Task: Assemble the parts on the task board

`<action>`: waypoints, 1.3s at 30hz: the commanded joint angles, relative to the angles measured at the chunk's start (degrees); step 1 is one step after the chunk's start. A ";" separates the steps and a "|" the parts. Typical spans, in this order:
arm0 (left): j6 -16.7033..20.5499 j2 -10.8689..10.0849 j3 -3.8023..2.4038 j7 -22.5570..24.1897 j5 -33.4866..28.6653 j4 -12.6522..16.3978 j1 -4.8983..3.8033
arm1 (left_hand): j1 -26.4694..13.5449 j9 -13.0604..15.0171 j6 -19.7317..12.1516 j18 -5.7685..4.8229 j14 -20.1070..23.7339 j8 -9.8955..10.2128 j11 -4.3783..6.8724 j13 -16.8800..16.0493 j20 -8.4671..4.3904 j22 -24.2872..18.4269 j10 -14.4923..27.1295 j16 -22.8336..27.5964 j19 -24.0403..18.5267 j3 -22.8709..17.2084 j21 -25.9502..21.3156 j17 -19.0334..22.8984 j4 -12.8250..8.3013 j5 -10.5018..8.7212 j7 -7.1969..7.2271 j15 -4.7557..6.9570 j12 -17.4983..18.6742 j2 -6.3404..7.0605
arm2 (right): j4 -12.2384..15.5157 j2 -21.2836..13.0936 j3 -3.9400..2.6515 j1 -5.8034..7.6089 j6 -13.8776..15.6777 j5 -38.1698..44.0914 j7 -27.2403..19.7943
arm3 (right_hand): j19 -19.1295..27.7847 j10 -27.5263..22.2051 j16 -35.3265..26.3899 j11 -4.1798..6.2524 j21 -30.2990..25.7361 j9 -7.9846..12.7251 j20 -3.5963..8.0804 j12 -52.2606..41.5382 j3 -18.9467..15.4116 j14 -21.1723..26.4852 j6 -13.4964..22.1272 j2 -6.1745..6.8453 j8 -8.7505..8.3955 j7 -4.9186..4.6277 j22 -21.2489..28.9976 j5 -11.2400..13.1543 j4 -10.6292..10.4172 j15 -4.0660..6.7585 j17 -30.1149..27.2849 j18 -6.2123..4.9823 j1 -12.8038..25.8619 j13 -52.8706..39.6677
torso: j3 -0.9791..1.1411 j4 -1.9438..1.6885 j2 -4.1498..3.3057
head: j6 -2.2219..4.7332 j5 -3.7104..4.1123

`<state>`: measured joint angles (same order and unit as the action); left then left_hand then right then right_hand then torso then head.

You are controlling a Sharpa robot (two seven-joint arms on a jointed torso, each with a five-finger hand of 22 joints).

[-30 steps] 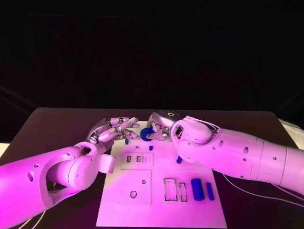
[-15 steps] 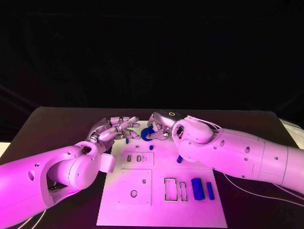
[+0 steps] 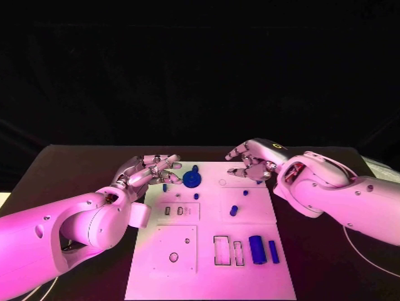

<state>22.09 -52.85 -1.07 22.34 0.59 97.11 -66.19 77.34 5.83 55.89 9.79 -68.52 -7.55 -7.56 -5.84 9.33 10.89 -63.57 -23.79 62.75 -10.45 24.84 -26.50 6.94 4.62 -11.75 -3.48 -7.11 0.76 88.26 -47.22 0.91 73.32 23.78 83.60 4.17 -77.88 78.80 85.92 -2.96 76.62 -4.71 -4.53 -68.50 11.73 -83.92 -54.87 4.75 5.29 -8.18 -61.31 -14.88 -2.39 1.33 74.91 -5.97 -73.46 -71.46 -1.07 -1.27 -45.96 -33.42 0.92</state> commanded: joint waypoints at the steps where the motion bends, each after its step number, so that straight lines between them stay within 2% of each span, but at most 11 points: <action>1: -1.29 0.06 -0.02 0.68 -0.02 -0.50 -0.03 | 0.11 0.06 -0.38 0.49 0.41 0.24 -0.20 -0.08 0.16 0.06 0.39 -0.34 -0.40 -0.15 0.31 -0.05 -0.30 0.02 0.06 -0.18 0.33 -0.17 | 1.27 -2.75 -0.03 0.05 1.79 -10.20 -11.91 | 0.47 -0.58 -0.17 -0.28 -0.25 0.13 -0.21 0.57 0.18 -4.43 0.31 0.27 -0.52 -0.34 0.36 -0.40 0.74 -0.16 7.08 0.47 -0.92 0.37 | 0.36 0.85 0.54 | 0.21 0.01; 3: -1.36 0.09 0.00 0.75 -0.02 -0.89 0.00 | 0.11 0.06 -0.38 0.49 0.41 0.24 -0.20 -0.08 0.16 0.06 0.39 -0.34 -0.40 -0.15 0.31 -0.05 -0.30 0.02 0.06 -0.18 0.33 -0.17 | 1.26 -4.66 -0.01 -0.05 0.81 -11.54 -13.37 | 0.65 -1.03 -0.10 -0.37 -0.40 0.18 -0.28 1.31 0.10 -4.44 0.54 0.62 -0.72 -0.42 0.62 -0.27 1.10 -0.25 7.25 0.43 -1.21 0.92 | 0.65 1.14 0.77 | 0.15 -0.12; 7: -1.49 0.19 0.04 0.83 -0.02 -1.51 0.07 | 0.15 0.06 -0.39 0.50 0.43 0.24 -0.19 -0.08 0.16 0.06 0.40 -0.34 -0.42 -0.19 0.32 -0.07 -0.35 0.02 0.07 -0.17 0.33 -0.16 | 0.48 -7.41 0.08 -0.77 -1.06 -12.75 -14.84 | 0.71 -1.38 0.02 -0.41 -0.43 0.19 -0.34 1.91 -0.04 -4.48 0.58 0.93 -0.82 -0.45 0.62 -0.09 1.39 -0.31 7.50 0.43 -1.43 1.36 | 0.94 1.51 1.05 | 0.02 -0.13; 9: -1.56 0.26 0.07 0.85 -0.02 -1.72 0.14 | 0.15 0.06 -0.39 0.50 0.43 0.24 -0.19 -0.08 0.16 0.06 0.40 -0.34 -0.42 -0.19 0.32 -0.07 -0.35 0.02 0.07 -0.17 0.33 -0.16 | -0.13 -8.37 0.12 -1.23 -1.63 -12.81 -15.13 | 0.72 -1.35 0.04 -0.40 -0.43 0.16 -0.36 1.88 -0.05 -4.49 0.44 0.96 -0.78 -0.43 0.61 -0.06 1.53 -0.31 7.56 0.42 -1.59 1.32 | 1.13 1.63 1.08 | 0.12 0.24; 12: -1.69 0.37 0.11 0.88 -0.02 -1.96 0.21 | 0.15 0.06 -0.39 0.50 0.43 0.24 -0.19 -0.08 0.16 0.06 0.40 -0.34 -0.42 -0.19 0.32 -0.07 -0.35 0.02 0.07 -0.17 0.33 -0.16 | -1.98 -9.04 0.16 -1.79 -2.16 -12.56 -15.41 | 0.72 -1.33 0.09 -0.40 -0.41 0.14 -0.37 1.85 -0.07 -4.51 0.39 1.04 -0.77 -0.42 0.57 -0.01 1.64 -0.31 7.65 0.43 -1.70 1.29 | 1.39 1.88 1.21 | -0.01 0.44; 15: -1.79 0.44 0.14 0.90 -0.02 -2.08 0.27 | 0.15 0.06 -0.39 0.50 0.43 0.24 -0.19 -0.08 0.16 0.06 0.40 -0.34 -0.42 -0.19 0.32 -0.07 -0.35 0.02 0.07 -0.17 0.33 -0.16 | -4.35 -8.98 0.19 -2.34 -2.55 -12.40 -15.58 | 0.69 -1.26 0.16 -0.41 -0.37 0.16 -0.38 1.76 -0.14 -4.54 0.45 1.16 -0.84 -0.44 0.49 0.05 1.79 -0.31 7.79 0.44 -1.83 1.20 | 1.54 2.13 1.25 | -0.14 0.35; 23: -1.95 0.42 0.18 0.92 -0.03 -2.19 0.38 | 0.15 0.06 -0.39 0.50 0.43 0.24 -0.19 -0.08 0.16 0.06 0.40 -0.34 -0.42 -0.19 0.32 -0.07 -0.35 0.02 0.07 -0.17 0.33 -0.16 | -9.71 -6.05 0.22 -3.87 -2.99 -11.23 -15.67 | 0.70 -1.26 0.18 -0.44 -0.36 0.21 -0.41 1.81 -0.18 -4.55 0.69 1.17 -1.03 -0.49 0.47 0.32 1.98 -0.34 7.85 0.44 -2.03 1.21 | 1.57 2.10 1.15 | -0.43 0.15; 27: -2.02 0.47 0.19 0.89 -0.03 -2.24 0.42 | 0.15 0.06 -0.39 0.50 0.43 0.24 -0.19 -0.08 0.16 0.06 0.40 -0.34 -0.42 -0.19 0.32 -0.07 -0.35 0.02 0.07 -0.17 0.33 -0.16 | -12.34 -4.15 0.22 -4.46 -3.32 -10.75 -15.60 | 0.70 -1.25 0.18 -0.45 -0.36 0.21 -0.41 1.81 -0.17 -4.55 0.71 1.12 -1.05 -0.50 0.47 0.37 2.00 -0.34 7.85 0.44 -2.07 1.21 | 1.42 1.86 1.11 | -0.51 0.43; 30: -2.06 0.51 0.20 0.88 -0.03 -2.30 0.45 | 0.15 0.06 -0.39 0.50 0.43 0.24 -0.19 -0.08 0.16 0.06 0.40 -0.34 -0.42 -0.19 0.32 -0.07 -0.35 0.02 0.07 -0.17 0.33 -0.16 | -13.76 -3.04 0.22 -4.83 -3.57 -10.56 -15.49 | 0.69 -1.23 0.19 -0.45 -0.35 0.21 -0.41 1.78 -0.16 -4.55 0.71 1.10 -1.05 -0.50 0.45 0.39 1.99 -0.35 7.86 0.45 -2.07 1.18 | 1.40 1.81 1.07 | -0.63 0.46; 33: -2.06 0.52 0.20 0.87 -0.03 -2.35 0.47 | 0.15 0.06 -0.39 0.50 0.43 0.24 -0.19 -0.08 0.16 0.06 0.40 -0.34 -0.42 -0.19 0.32 -0.07 -0.35 0.02 0.07 -0.17 0.33 -0.16 | -14.88 -2.09 0.22 -5.06 -3.65 -10.45 -15.13 | 0.70 -1.20 0.20 -0.46 -0.35 0.22 -0.41 1.74 -0.15 -4.56 0.72 1.03 -1.07 -0.51 0.45 0.43 1.98 -0.35 7.88 0.44 -2.07 1.15 | 1.42 1.95 1.07 | -0.70 0.34; 39: -2.16 0.59 0.21 0.84 -0.03 -2.39 0.49 | 0.15 0.06 -0.39 0.50 0.43 0.24 -0.19 -0.08 0.16 0.06 0.40 -0.34 -0.42 -0.19 0.32 -0.07 -0.35 0.02 0.07 -0.17 0.33 -0.16 | -16.90 -0.36 0.22 -5.34 -2.65 -10.36 -14.04 | 0.65 -1.04 0.23 -0.51 -0.28 0.21 -0.45 1.56 -0.04 -4.57 0.72 0.52 -1.12 -0.57 0.34 0.70 1.91 -0.39 7.95 0.46 -2.07 0.99 | 1.41 1.94 1.13 | -0.79 0.32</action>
<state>21.33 -52.39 -0.85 22.49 0.58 94.70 -65.71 77.34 5.82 55.89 9.79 -68.30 -7.55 -7.57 -5.84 9.33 10.89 -63.57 -23.79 62.75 -10.60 24.84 -26.48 6.79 4.62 -11.75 -3.70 -7.11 0.76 71.65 -47.72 1.14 68.05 21.05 72.46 -10.52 -77.56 77.74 85.91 -3.34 76.36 -4.56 -4.84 -66.71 11.55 -83.92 -54.38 5.59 4.40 -8.66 -60.91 -14.52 -0.70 1.33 74.94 -6.09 -75.43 -70.43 0.34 0.65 -44.87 -34.18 1.28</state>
